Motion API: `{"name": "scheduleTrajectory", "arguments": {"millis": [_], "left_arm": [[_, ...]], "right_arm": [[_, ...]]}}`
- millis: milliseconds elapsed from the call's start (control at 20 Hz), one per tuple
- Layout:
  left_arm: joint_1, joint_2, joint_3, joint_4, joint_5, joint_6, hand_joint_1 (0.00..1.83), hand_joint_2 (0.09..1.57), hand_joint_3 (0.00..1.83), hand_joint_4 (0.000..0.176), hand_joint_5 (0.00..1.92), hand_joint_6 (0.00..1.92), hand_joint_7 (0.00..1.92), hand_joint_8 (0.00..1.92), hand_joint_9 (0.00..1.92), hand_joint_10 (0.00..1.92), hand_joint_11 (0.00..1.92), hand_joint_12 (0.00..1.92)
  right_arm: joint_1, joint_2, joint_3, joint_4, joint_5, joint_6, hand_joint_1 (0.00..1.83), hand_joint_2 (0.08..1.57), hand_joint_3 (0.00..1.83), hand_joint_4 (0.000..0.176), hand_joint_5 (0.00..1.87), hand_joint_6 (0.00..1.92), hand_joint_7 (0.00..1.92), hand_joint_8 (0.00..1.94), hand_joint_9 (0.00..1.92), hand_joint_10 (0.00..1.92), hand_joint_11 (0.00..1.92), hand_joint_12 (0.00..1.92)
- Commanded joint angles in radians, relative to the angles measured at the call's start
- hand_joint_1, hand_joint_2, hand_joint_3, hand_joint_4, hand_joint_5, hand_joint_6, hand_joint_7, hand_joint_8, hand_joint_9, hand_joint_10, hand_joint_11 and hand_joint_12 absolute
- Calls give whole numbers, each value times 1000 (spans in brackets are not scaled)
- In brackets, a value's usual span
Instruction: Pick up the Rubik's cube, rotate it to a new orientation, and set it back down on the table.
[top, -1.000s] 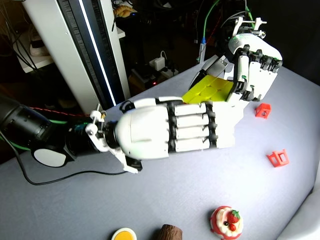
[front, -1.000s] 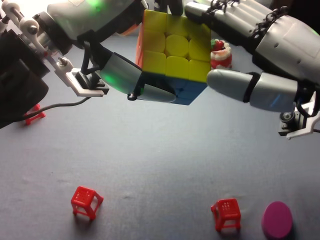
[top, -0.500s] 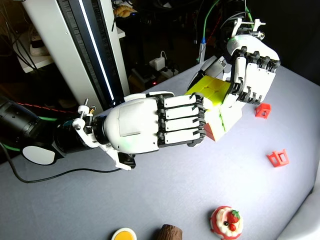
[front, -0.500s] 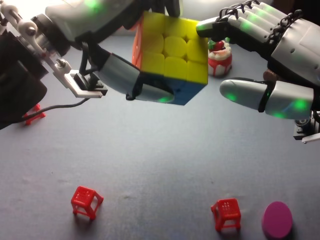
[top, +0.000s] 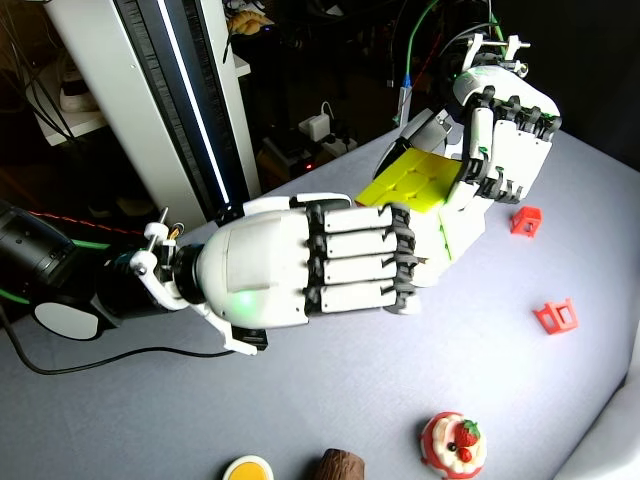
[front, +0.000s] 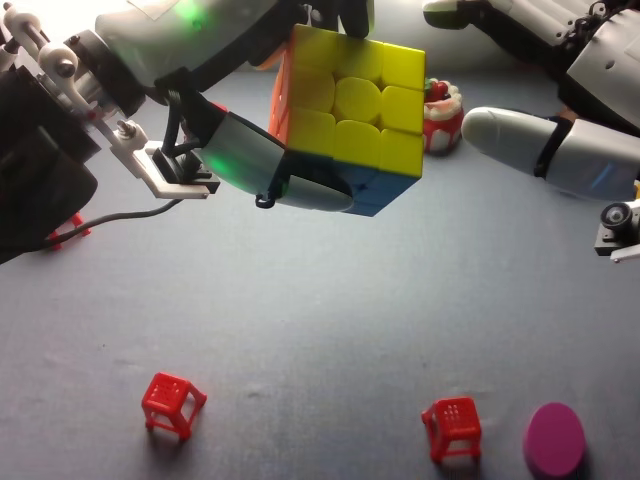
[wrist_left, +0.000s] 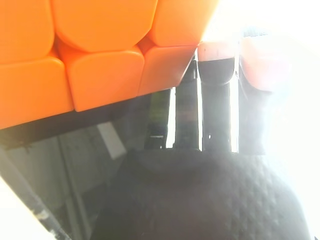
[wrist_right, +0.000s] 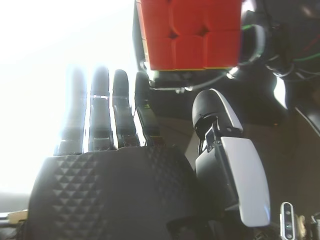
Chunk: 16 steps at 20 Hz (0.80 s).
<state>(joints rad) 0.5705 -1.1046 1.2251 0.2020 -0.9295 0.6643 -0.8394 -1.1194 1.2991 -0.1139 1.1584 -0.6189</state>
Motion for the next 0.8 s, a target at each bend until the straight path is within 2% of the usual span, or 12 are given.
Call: {"name": "scheduleTrajectory", "arguments": {"millis": [0, 50, 100, 150, 200, 250, 300, 400, 600, 650, 700, 750], "left_arm": [[-12, 2, -4, -29, -152, -9, 1414, 513, 1512, 0, 885, 1716, 989, 1801, 1078, 1921, 1362, 1921], [-13, 2, -5, -26, -155, -9, 1411, 532, 1478, 0, 860, 1722, 970, 1795, 1063, 1921, 1343, 1921], [-13, 2, -6, -23, -158, -9, 1407, 549, 1447, 0, 850, 1692, 948, 1814, 1049, 1921, 1343, 1921], [-15, 1, -7, -20, -160, -9, 1405, 557, 1436, 0, 841, 1703, 938, 1812, 1043, 1921, 1336, 1921], [-16, 1, -8, -16, -161, -9, 1254, 599, 1389, 0, 857, 1716, 976, 1837, 1193, 1921, 1356, 1921], [-17, 1, -9, -13, -163, -9, 1220, 620, 1387, 0, 845, 1740, 977, 1892, 1275, 1921, 1395, 1921], [-18, 1, -9, -11, -164, -9, 1198, 645, 1365, 0, 827, 1777, 953, 1902, 1268, 1921, 1363, 1921], [-19, 1, -10, -9, -166, -9, 1209, 653, 1347, 0, 808, 1746, 962, 1916, 1294, 1921, 1396, 1921], [-20, 1, -11, -9, -173, -9, 1204, 660, 1329, 0, 817, 1734, 940, 1912, 1260, 1921, 1390, 1921], [-20, 1, -11, -9, -173, -9, 1193, 700, 1243, 0, 765, 1738, 924, 1855, 1249, 1921, 1346, 1921], [-20, 1, -11, -9, -173, -9, 1192, 702, 1241, 0, 760, 1744, 926, 1852, 1256, 1921, 1350, 1921], [-20, 1, -12, -9, -176, -9, 1201, 688, 1246, 0, 781, 1712, 930, 1843, 1232, 1921, 1355, 1921]], "right_arm": [[11, -8, 6, 31, 117, 6, 0, 1375, 2, 0, 0, 460, 194, 86, 6, 712, 0, 774], [11, -11, 11, 32, 112, 6, 0, 1373, 1, 0, 0, 454, 158, 58, 0, 384, 0, 352], [11, -15, 14, 32, 103, 6, 0, 1374, 0, 0, 0, 418, 155, 51, 0, 213, 0, 70], [11, -19, 19, 31, 96, 6, 0, 1380, 2, 0, 0, 480, 114, 27, 0, 42, 0, 13], [11, -24, 23, 30, 91, 6, 0, 1375, 0, 0, 0, 451, 25, 5, 0, 8, 0, 2], [11, -29, 27, 28, 87, 6, 0, 1378, 0, 0, 0, 395, 10, 2, 0, 1, 0, 0], [11, -33, 29, 22, 82, 6, 0, 1385, 3, 0, 0, 344, 1, 0, 0, 0, 0, 0], [11, -37, 30, 12, 77, 6, 0, 1396, 5, 0, 0, 36, 2, 0, 0, 0, 26, 22], [11, -43, 26, -12, 67, 6, 0, 1402, 6, 0, 17, 9, 41, 17, 29, 12, 77, 39], [11, -44, 24, -16, 66, 6, 8, 1401, 0, 0, 58, 14, 103, 0, 20, 17, 2, 364], [11, -44, 23, -17, 66, 6, 15, 1399, 0, 0, 50, 10, 101, 0, 15, 16, 0, 349], [11, -44, 21, -20, 65, 6, 0, 1406, 2, 0, 17, 0, 31, 0, 0, 0, 0, 162]]}}
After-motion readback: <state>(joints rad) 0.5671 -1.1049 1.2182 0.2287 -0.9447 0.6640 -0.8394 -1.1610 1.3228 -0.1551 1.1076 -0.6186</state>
